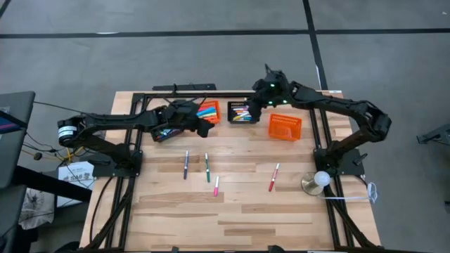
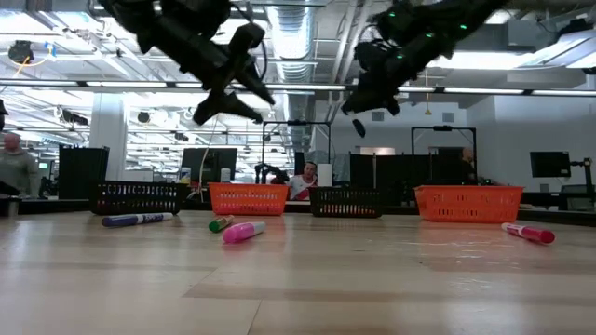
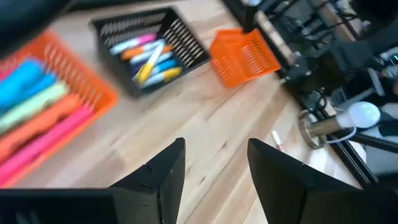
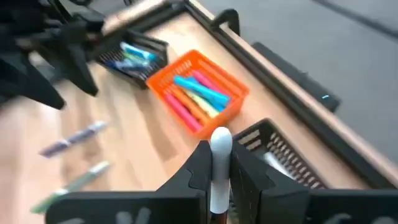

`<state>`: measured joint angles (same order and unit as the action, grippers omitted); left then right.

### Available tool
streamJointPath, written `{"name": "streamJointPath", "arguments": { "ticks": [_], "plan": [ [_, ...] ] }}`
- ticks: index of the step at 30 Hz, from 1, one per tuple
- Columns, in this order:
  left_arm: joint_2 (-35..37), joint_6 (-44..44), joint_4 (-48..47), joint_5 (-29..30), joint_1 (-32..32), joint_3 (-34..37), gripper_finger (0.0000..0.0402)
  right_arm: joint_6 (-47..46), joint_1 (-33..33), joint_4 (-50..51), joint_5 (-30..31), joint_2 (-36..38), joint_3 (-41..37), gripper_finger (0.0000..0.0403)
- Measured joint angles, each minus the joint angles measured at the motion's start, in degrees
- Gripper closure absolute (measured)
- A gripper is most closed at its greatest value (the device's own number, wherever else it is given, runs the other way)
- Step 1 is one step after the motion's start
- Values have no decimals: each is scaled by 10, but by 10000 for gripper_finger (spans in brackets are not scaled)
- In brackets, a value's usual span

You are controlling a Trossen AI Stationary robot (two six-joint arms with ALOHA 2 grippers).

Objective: Pick & Place Markers
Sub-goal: Put the small black highlighter pen into the right black bin

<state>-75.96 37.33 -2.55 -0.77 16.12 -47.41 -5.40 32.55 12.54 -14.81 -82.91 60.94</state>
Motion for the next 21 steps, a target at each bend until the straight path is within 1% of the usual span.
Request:
{"name": "streamJointPath", "arguments": {
  "ticks": [4, 8, 14, 18, 21],
  "plan": [
    [17, 45, 5, 9, -7, 32, 230, 82, -23, 80, 59, -56, 74, 378],
    [22, 63, 10, 18, -20, 42, 230, 152, -41, 159, 112, -127, 146, 375],
    [22, 65, 16, 45, -43, 42, 230, 219, -48, 247, 134, -218, 232, 378],
    [22, 65, 18, 55, -50, 42, 230, 235, -48, 294, 144, -266, 271, 370],
    [22, 67, 21, 57, -50, 42, 230, 239, -47, 318, 148, -293, 287, 371]
  ]
}}
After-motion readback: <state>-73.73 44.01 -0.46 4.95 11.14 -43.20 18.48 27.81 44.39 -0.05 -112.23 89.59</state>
